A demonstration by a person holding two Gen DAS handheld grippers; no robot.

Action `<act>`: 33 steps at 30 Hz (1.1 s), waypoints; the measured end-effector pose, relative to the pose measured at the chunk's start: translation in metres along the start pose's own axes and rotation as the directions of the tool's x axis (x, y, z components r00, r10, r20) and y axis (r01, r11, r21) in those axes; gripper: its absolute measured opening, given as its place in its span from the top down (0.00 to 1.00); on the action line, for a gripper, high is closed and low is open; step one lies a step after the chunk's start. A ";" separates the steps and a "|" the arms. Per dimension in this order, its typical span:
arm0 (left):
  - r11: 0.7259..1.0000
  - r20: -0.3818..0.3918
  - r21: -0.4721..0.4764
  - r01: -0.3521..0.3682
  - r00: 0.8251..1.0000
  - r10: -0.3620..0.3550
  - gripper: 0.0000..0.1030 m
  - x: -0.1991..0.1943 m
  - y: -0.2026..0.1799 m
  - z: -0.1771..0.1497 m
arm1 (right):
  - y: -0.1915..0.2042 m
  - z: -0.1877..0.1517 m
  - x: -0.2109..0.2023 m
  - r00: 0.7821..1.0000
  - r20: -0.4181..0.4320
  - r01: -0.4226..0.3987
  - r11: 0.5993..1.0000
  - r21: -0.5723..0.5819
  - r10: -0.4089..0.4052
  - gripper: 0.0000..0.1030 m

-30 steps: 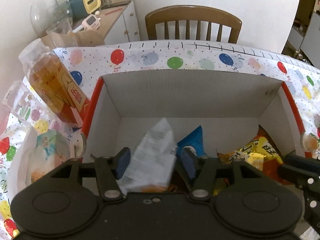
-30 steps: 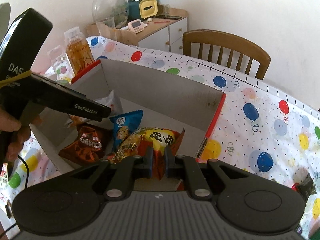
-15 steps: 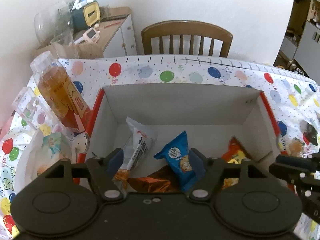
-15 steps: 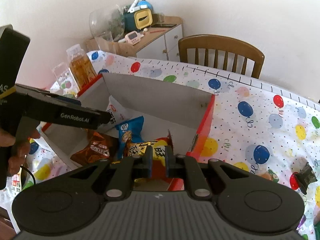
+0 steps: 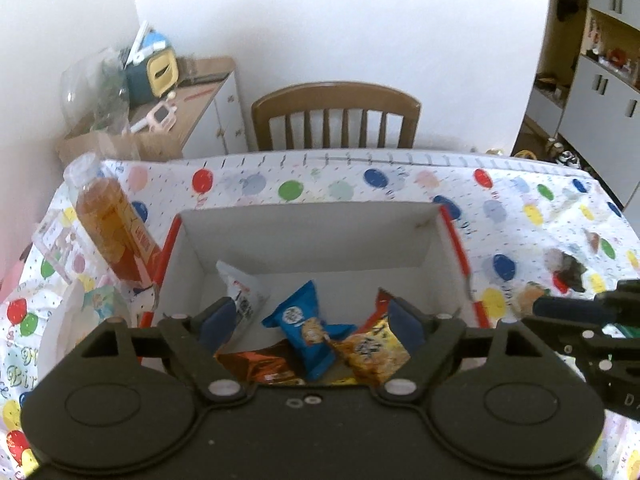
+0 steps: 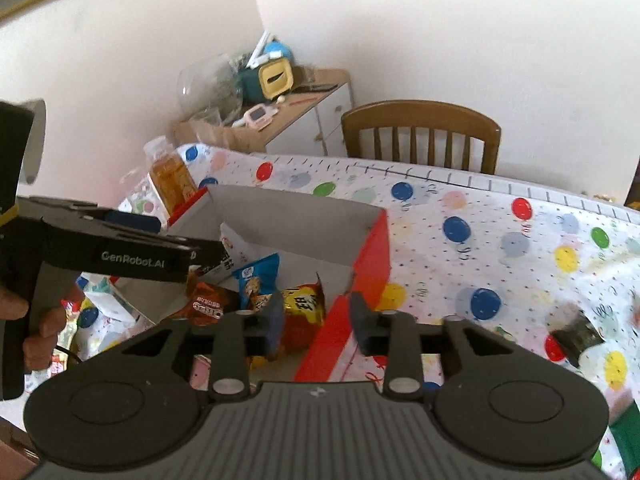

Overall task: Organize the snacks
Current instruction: 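Move both tools back from the box toward the remaining snacks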

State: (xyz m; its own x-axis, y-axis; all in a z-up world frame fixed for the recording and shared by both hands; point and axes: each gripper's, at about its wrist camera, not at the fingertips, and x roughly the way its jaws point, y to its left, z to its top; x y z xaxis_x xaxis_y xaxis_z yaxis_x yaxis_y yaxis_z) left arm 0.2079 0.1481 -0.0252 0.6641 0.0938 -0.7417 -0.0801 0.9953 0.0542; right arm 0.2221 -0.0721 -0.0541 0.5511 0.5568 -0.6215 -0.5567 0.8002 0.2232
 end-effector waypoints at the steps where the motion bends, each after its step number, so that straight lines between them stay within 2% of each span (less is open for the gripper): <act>1: 1.000 0.006 0.003 0.003 1.000 -0.003 0.19 -0.003 -0.004 0.000 | -0.004 -0.001 -0.005 1.000 0.006 -0.001 1.000 0.007 0.001 0.58; 3: 1.000 0.017 -0.004 0.023 1.000 -0.023 0.17 -0.010 -0.011 -0.001 | -0.011 -0.004 -0.016 1.000 0.021 0.004 1.000 0.015 -0.004 0.53; 5: 0.999 0.025 0.000 0.041 0.999 -0.041 0.17 -0.015 -0.019 -0.002 | -0.019 -0.007 -0.027 0.999 0.039 0.008 1.000 0.030 -0.009 0.39; 9: 0.998 0.045 0.023 0.066 0.997 -0.067 0.13 -0.024 -0.038 -0.004 | -0.037 -0.014 -0.051 0.997 0.078 0.018 0.998 0.063 -0.023 0.35; 12: 0.995 0.062 0.045 0.088 0.994 -0.091 0.09 -0.031 -0.053 -0.005 | -0.052 -0.022 -0.069 0.994 0.103 0.030 0.995 0.096 -0.040 0.21; 19: 0.984 0.083 0.085 0.157 0.983 -0.164 0.01 -0.040 -0.093 -0.013 | -0.086 -0.049 -0.106 0.982 0.158 0.087 0.990 0.112 -0.104 0.20; 24: 0.976 0.093 0.100 0.195 0.974 -0.204 0.01 -0.040 -0.121 -0.018 | -0.115 -0.072 -0.119 0.982 0.127 0.120 0.980 0.159 -0.140 0.17; 33: 0.967 0.062 0.112 0.231 0.969 -0.239 0.01 -0.018 -0.168 -0.023 | -0.175 -0.110 -0.133 0.965 0.070 0.233 0.950 0.208 -0.252 0.17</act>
State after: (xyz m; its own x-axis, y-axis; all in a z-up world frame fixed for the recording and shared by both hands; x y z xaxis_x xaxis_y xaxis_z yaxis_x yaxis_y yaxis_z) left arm 0.1924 -0.0212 -0.0366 0.7089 -0.1452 -0.6902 0.1591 0.9863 -0.0441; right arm 0.1779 -0.3109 -0.0926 0.7158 0.3509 -0.6037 -0.2711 0.9364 0.2228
